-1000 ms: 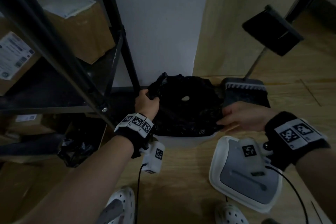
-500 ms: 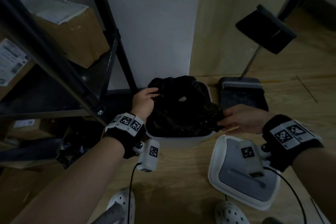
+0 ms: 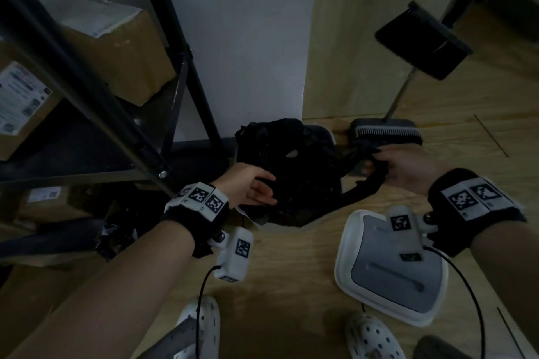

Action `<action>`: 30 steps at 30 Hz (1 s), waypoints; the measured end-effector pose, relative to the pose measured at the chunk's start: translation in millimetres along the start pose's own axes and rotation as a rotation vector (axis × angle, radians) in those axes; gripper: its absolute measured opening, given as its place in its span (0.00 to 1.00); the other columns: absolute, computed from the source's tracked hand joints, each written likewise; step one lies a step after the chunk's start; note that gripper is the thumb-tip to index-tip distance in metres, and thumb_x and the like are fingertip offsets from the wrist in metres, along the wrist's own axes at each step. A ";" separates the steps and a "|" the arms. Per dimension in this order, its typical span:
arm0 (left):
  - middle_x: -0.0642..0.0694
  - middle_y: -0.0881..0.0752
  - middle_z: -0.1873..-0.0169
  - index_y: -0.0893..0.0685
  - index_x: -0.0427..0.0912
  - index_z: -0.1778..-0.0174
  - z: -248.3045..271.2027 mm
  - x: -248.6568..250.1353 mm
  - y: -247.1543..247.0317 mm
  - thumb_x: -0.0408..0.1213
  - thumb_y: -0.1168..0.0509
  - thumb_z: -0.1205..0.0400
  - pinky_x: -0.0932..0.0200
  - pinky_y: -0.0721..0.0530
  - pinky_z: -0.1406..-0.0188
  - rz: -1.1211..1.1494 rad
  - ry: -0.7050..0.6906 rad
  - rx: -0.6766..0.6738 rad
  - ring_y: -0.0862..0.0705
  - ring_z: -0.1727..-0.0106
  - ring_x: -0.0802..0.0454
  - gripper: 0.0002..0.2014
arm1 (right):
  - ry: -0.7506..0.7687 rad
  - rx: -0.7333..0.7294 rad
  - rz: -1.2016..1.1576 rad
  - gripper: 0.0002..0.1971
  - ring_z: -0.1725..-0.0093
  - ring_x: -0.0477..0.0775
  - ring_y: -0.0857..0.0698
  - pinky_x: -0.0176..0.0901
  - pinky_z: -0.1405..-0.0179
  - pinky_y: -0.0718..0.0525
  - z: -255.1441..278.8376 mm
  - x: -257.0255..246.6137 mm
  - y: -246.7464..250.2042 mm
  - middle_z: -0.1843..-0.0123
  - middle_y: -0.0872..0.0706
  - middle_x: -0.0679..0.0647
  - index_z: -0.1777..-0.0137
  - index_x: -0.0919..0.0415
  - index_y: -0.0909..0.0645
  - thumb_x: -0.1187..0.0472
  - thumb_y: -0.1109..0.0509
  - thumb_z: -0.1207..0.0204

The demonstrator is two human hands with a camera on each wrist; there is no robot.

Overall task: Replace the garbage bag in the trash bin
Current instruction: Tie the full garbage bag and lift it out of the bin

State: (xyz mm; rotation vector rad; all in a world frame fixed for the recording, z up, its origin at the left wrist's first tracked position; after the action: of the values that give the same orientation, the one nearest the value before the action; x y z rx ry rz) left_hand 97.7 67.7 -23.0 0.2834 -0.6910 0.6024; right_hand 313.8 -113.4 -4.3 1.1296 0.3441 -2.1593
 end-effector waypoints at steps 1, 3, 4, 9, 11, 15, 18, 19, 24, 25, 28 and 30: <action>0.43 0.17 0.77 0.21 0.34 0.43 -1.0 -1.7 0.0 0.34 0.41 0.16 0.53 0.15 0.56 -0.025 0.000 0.031 0.13 0.69 0.44 0.10 | 0.016 0.044 -0.054 0.08 0.73 0.49 0.11 0.39 0.75 0.13 -2.8 -1.5 6.2 0.64 0.15 0.59 0.54 0.63 0.21 0.69 0.41 0.17; 0.42 0.21 0.69 0.22 0.35 0.50 -8.6 -1.7 6.6 0.34 0.41 0.16 0.55 0.16 0.61 0.015 -0.038 0.167 0.18 0.67 0.46 0.06 | 0.027 0.099 -0.113 0.09 0.75 0.48 0.12 0.37 0.80 0.14 -6.6 -3.6 17.6 0.65 0.19 0.56 0.55 0.62 0.23 0.67 0.43 0.16; 0.43 0.22 0.66 0.22 0.37 0.54 -13.1 -0.6 11.3 0.34 0.41 0.16 0.55 0.17 0.62 0.049 -0.078 0.235 0.20 0.66 0.48 0.05 | 0.032 0.108 -0.134 0.09 0.75 0.48 0.13 0.37 0.80 0.14 -7.9 -4.4 22.2 0.67 0.20 0.55 0.56 0.61 0.24 0.67 0.44 0.16; 0.42 0.20 0.45 0.20 0.43 0.47 -36.5 16.8 22.5 0.36 0.43 0.16 0.56 0.19 0.52 0.159 -0.242 0.351 0.21 0.49 0.50 0.08 | 0.031 0.090 -0.120 0.11 0.77 0.45 0.17 0.32 0.80 0.17 -6.4 -3.9 36.1 0.72 0.22 0.53 0.58 0.57 0.24 0.68 0.43 0.17; 0.46 0.21 0.43 0.19 0.41 0.37 -44.3 22.7 19.9 0.35 0.45 0.15 0.58 0.23 0.50 0.220 -0.211 0.319 0.22 0.47 0.52 0.15 | 0.008 0.067 -0.071 0.10 0.75 0.46 0.17 0.33 0.78 0.15 -5.0 0.4 36.6 0.69 0.21 0.54 0.57 0.57 0.23 0.68 0.41 0.17; 0.42 0.20 0.42 0.23 0.36 0.31 -52.5 21.1 15.4 0.33 0.41 0.17 0.56 0.20 0.51 0.324 -0.090 0.288 0.21 0.49 0.48 0.17 | -0.012 0.052 0.025 0.09 0.67 0.50 0.18 0.43 0.64 0.17 -6.0 7.0 35.3 0.65 0.20 0.56 0.58 0.58 0.22 0.68 0.39 0.18; 0.41 0.16 0.49 0.20 0.33 0.37 -55.1 21.2 21.4 0.33 0.38 0.19 0.58 0.19 0.58 0.385 -0.151 0.354 0.18 0.56 0.50 0.15 | -0.015 0.040 0.045 0.08 0.64 0.51 0.18 0.42 0.66 0.18 -7.5 8.1 34.0 0.64 0.19 0.56 0.57 0.59 0.21 0.67 0.38 0.18; 0.41 0.15 0.48 0.18 0.34 0.41 -55.1 22.9 24.2 0.34 0.36 0.20 0.59 0.20 0.58 0.428 -0.184 0.372 0.18 0.57 0.51 0.13 | -0.016 0.039 0.047 0.08 0.64 0.51 0.18 0.42 0.68 0.18 -7.4 7.9 33.4 0.64 0.19 0.56 0.57 0.59 0.21 0.67 0.38 0.19; 0.45 0.13 0.50 0.15 0.37 0.52 -38.0 40.0 23.0 0.36 0.38 0.16 0.65 0.19 0.54 0.572 -0.375 0.147 0.16 0.50 0.55 0.08 | 0.001 -0.015 -0.035 0.08 0.71 0.48 0.16 0.34 0.74 0.15 1.4 1.8 21.3 0.65 0.21 0.55 0.58 0.60 0.22 0.67 0.39 0.18; 0.46 0.13 0.52 0.15 0.38 0.53 -31.9 42.5 22.3 0.36 0.40 0.16 0.65 0.19 0.53 0.553 -0.391 0.109 0.16 0.50 0.55 0.09 | 0.014 -0.036 -0.089 0.08 0.72 0.48 0.17 0.33 0.75 0.15 5.1 -2.1 18.1 0.65 0.22 0.56 0.57 0.61 0.22 0.67 0.40 0.18; 0.48 0.14 0.57 0.15 0.42 0.55 -13.4 45.9 22.4 0.37 0.38 0.17 0.63 0.20 0.58 0.470 -0.397 0.076 0.17 0.55 0.55 0.07 | 0.047 -0.080 -0.180 0.06 0.71 0.49 0.17 0.35 0.75 0.15 18.1 -17.0 11.1 0.65 0.24 0.55 0.55 0.62 0.23 0.66 0.40 0.17; 0.49 0.15 0.61 0.17 0.45 0.57 -2.0 46.9 23.3 0.37 0.34 0.19 0.62 0.22 0.58 0.420 -0.369 0.069 0.18 0.58 0.55 0.03 | 0.062 -0.087 -0.225 0.06 0.72 0.48 0.16 0.36 0.74 0.16 27.5 -27.1 6.8 0.66 0.24 0.54 0.54 0.62 0.23 0.64 0.39 0.17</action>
State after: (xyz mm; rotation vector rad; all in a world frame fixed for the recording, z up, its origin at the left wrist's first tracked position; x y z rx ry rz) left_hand 113.3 106.9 7.9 0.3200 -1.1005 0.9888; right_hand 312.0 -120.5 34.2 1.1566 0.6126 -2.2810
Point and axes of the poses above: each hand's wrist, its own z-axis away from the middle knuckle, its own y-axis out of the back of the hand, x = y × z, the point moved 5 cm from there along -z, towards the middle knuckle
